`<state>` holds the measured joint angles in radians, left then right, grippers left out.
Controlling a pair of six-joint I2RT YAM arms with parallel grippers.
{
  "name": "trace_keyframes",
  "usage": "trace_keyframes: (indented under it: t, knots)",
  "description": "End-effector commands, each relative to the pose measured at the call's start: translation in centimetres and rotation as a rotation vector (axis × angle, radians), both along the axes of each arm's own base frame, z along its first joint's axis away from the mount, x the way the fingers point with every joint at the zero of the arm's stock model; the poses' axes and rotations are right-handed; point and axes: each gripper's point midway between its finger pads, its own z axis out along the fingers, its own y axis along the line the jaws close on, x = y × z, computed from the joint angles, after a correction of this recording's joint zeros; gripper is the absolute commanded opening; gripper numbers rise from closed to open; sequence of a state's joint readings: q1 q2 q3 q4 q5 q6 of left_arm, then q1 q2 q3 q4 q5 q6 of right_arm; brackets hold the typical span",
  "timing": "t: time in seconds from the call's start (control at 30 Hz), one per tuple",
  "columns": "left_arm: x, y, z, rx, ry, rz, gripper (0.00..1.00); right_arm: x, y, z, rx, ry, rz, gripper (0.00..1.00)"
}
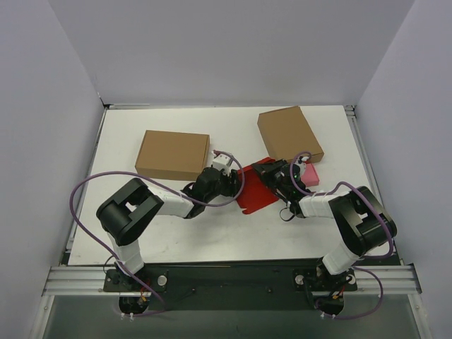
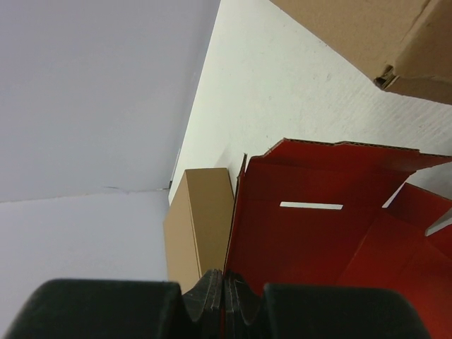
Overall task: Fold the paper box
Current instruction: Fold the paper box at the center of the board.
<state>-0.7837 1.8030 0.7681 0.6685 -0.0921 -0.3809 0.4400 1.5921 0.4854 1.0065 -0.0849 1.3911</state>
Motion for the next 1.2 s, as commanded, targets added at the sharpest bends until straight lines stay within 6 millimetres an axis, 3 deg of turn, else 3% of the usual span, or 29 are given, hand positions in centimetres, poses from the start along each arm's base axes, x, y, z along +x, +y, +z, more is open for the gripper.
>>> trace_keyframes:
  t: [0.0,0.53,0.73,1.07,1.17]
  knots:
    - [2.5,2.4,-0.1,0.077,-0.033,0.156,0.59,-0.3,1.2,1.6,0.013,-0.041,0.046,0.00]
    - [3.2,2.9,-0.2,0.125,-0.142,0.154,0.56,-0.8,1.9,0.8,0.002,-0.016,0.064,0.00]
    - [3.1,2.9,0.5,0.096,-0.184,0.127,0.64,-0.8,1.9,0.7,-0.005,-0.001,0.066,0.00]
    - [3.2,2.2,1.6,0.038,-0.224,0.038,0.60,-0.6,1.6,-0.1,-0.031,0.028,0.051,0.00]
    - [2.9,2.8,1.8,0.021,-0.216,0.019,0.68,0.0,1.5,0.4,-0.053,0.041,0.036,0.00]
